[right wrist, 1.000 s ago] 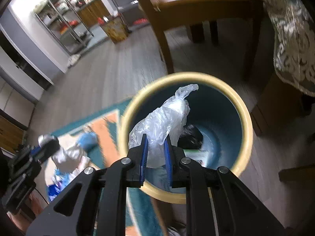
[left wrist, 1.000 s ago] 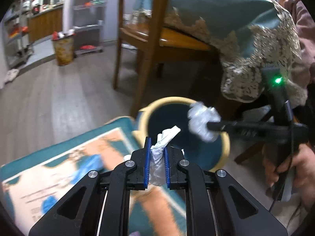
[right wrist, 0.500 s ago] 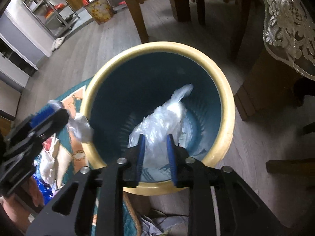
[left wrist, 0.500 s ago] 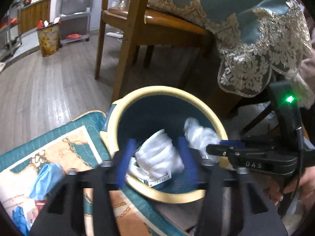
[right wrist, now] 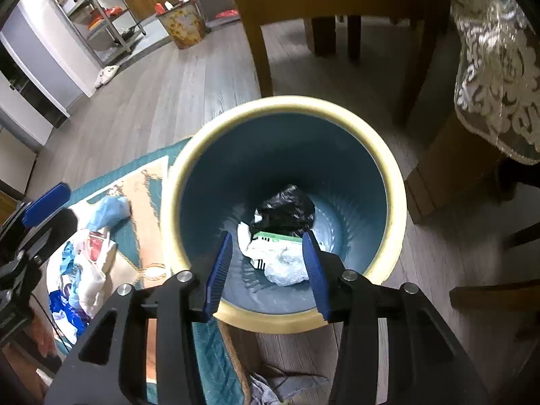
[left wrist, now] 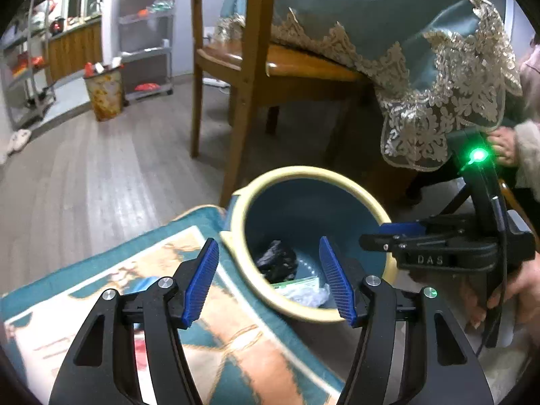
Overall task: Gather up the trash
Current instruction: 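Move both tools back over the remaining trash on the cushion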
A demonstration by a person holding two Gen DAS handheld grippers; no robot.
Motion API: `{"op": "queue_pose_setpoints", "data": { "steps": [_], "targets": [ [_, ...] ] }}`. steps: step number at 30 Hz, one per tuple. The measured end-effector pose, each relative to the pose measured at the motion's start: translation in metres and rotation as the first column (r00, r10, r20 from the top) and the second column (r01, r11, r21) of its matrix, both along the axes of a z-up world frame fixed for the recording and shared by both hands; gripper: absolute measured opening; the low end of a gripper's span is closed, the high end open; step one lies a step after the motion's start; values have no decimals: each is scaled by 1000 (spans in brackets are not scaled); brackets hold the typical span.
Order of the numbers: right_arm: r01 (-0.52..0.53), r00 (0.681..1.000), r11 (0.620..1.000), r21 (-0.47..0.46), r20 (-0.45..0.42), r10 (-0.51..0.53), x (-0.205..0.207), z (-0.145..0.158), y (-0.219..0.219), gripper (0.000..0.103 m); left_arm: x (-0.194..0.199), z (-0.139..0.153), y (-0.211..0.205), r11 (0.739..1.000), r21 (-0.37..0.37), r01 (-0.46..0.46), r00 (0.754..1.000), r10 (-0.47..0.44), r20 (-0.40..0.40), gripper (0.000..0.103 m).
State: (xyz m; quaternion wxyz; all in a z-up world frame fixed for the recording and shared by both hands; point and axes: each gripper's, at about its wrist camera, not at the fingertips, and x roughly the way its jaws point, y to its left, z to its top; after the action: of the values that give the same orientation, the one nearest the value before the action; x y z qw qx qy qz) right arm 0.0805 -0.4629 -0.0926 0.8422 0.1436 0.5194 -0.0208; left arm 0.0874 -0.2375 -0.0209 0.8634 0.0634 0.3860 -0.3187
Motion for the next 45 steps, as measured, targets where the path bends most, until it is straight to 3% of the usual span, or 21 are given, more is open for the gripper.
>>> {"op": "queue_pose_setpoints", "data": {
  "steps": [5,7,13,19,31,38,40,45],
  "targets": [
    [-29,998,999,-29,55,30,-5,20,24,64,-17,37,42,997,-3,-76,996,76,47,74],
    [-54,995,998,-39,78,57,-6,27,37,75,-23,51,64,992,-17,-123,991,124,60,79],
    [-127,981,991,-34,144,130,-8,48,84,93,-43,83,140,963,-18,-269,959,269,90,81],
    [-191,968,981,-37,157,195,-4,56,136,94,-58,92,218,915,-10,-402,909,401,110,88],
    [-267,963,964,-13,28,267,2,19,227,94,-59,37,328,801,23,-599,801,599,2,88],
    [-287,956,958,-4,-55,287,2,-9,253,93,-63,0,335,806,51,-590,798,592,-115,88],
    [-291,954,957,0,-74,290,2,-16,259,86,-65,-10,330,819,52,-571,807,572,-146,88],
    [-282,950,958,46,-126,285,1,-33,264,71,-66,-43,306,867,133,-480,842,498,-209,86]
  ]
}}
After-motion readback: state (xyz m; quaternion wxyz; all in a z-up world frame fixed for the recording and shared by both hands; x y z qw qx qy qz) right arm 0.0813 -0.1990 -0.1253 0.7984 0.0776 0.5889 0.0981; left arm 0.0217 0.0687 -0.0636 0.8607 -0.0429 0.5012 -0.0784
